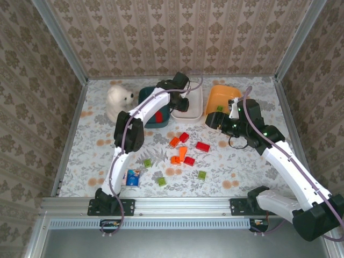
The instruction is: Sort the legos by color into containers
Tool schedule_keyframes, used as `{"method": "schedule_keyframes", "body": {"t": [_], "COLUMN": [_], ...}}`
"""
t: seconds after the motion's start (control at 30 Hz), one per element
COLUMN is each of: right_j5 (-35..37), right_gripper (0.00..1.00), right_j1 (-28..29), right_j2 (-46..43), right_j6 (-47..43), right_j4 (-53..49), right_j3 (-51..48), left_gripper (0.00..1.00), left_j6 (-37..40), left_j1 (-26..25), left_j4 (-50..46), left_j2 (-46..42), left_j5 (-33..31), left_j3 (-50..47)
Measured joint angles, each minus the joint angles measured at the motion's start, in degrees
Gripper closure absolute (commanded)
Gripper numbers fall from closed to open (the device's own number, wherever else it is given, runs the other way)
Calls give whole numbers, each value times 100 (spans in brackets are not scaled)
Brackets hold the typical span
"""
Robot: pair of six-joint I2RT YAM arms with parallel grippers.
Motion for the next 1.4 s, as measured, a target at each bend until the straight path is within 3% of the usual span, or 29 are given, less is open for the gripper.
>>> {"method": "schedule_keyframes", "body": {"t": [0.2, 0.47, 0.73, 0.93, 1.1, 1.4], "right_j5": [-2, 0, 87, 343, 741, 765], "right_gripper": [27, 27, 27, 30, 30, 27], "right_j1": [-79, -118, -118, -96, 345, 1714], "right_j2": [-57, -55, 120, 317, 636, 1759], "right_j6": [0, 0, -31, -278, -588, -304], "right_j4": [-28, -85, -501, -966, -1659, -2581], "right_j3": [2, 2, 98, 487, 800, 262], "left_gripper": [80, 57, 45, 43, 36, 27], "left_j6": [-168, -308, -378, -529, -892, -1460], "left_j1": [-24, -105, -114, -48, 129, 317], "left_j4": [-118, -212, -249, -321, 210, 1864], "left_j2": [138, 142, 129, -223, -1720, -5549], "left_j5": [81, 151, 168, 168, 173, 391], "left_j3": [31, 28, 33, 31, -1104, -5278]}}
